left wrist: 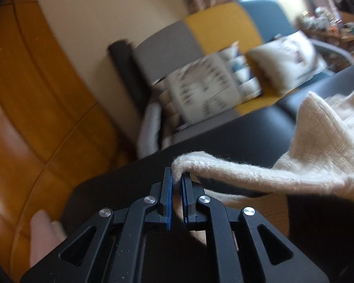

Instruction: Fold clothes

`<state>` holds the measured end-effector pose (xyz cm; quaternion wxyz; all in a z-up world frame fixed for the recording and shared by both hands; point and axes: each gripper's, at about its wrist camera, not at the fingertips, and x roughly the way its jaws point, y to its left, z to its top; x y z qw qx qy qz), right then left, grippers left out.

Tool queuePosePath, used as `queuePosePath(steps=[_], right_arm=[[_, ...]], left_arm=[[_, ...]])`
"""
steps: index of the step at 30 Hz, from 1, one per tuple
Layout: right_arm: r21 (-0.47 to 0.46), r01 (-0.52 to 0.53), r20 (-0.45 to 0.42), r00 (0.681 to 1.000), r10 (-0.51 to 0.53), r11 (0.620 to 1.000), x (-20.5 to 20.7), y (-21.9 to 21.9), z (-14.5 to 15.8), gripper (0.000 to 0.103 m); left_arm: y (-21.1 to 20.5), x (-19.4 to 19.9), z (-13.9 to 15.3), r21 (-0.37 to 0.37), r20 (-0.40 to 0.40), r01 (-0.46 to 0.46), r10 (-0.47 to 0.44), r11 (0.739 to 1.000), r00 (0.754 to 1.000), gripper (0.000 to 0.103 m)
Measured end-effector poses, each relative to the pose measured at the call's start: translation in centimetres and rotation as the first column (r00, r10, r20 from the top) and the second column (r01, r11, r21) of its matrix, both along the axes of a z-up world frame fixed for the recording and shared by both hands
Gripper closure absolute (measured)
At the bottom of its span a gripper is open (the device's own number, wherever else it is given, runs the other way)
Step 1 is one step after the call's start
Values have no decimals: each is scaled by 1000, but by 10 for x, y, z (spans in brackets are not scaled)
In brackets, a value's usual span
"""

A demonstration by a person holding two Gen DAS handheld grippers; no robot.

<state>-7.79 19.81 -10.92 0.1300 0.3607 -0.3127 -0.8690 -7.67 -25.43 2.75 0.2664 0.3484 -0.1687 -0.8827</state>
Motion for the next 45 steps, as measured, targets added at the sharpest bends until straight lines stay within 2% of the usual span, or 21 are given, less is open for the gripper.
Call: queuePosePath(steps=[5, 10, 15, 18, 20, 22, 25, 27, 32, 35, 39, 41, 42, 43, 44, 45], right_arm=[[6, 0, 3, 1000, 0, 1000, 0, -1, 0, 83], [7, 0, 4, 1000, 0, 1000, -1, 0, -1, 83], [11, -2, 6, 1000, 2, 1000, -4, 1, -1, 83], [12, -3, 6, 1000, 3, 1000, -5, 1, -1, 83], [12, -5, 5, 1000, 5, 1000, -5, 2, -2, 83], [12, -6, 5, 1000, 6, 1000, -5, 2, -2, 83], [15, -7, 5, 1000, 7, 1000, -5, 2, -3, 83], [18, -8, 5, 1000, 8, 1000, -5, 2, -3, 83], [22, -9, 6, 1000, 9, 1000, -5, 0, -3, 83], [25, -8, 7, 1000, 8, 1000, -6, 0, -3, 83], [30, -9, 8, 1000, 8, 1000, -5, 0, -3, 83], [31, -8, 8, 1000, 8, 999, -5, 0, -3, 83], [31, -8, 8, 1000, 8, 999, -6, 0, -3, 83], [33, -8, 8, 1000, 8, 999, -6, 0, -3, 83], [34, -8, 8, 1000, 7, 999, -5, -1, -4, 83], [34, -8, 8, 1000, 7, 999, -5, -1, -4, 83]], left_arm=[[-41, 33, -20, -17, 32, -125, 125, 992, 992, 96], [-48, 56, -44, -96, 64, -126, 132, 987, 989, 96], [-47, 72, -61, 9, 85, -96, 95, 995, 992, 93], [-55, 87, -64, 199, 53, -93, 84, 976, 995, 90], [-61, 101, -67, 302, 29, -113, 110, 947, 994, 85], [-70, 118, -74, 354, 13, -151, 157, 923, 987, 85], [-81, 133, -89, 410, 41, -198, 199, 890, 979, 85], [-88, 140, -98, 485, 54, -211, 212, 849, 976, 85], [-91, 147, -104, 699, -50, -112, 205, 707, 978, 85], [-89, 132, -111, 779, -43, -109, 226, 618, 973, 85], [-92, 121, -122, 883, -61, -92, 308, 460, 950, 85], [-93, 119, -127, 907, -64, -97, 361, 410, 931, 85], [-93, 117, -129, 914, -60, -103, 381, 393, 923, 85], [-91, 115, -130, 909, -51, -119, 389, 400, 920, 85], [-88, 111, -128, 891, -39, -142, 385, 431, 922, 85], [-84, 107, -127, 872, -27, -165, 381, 461, 924, 91]])
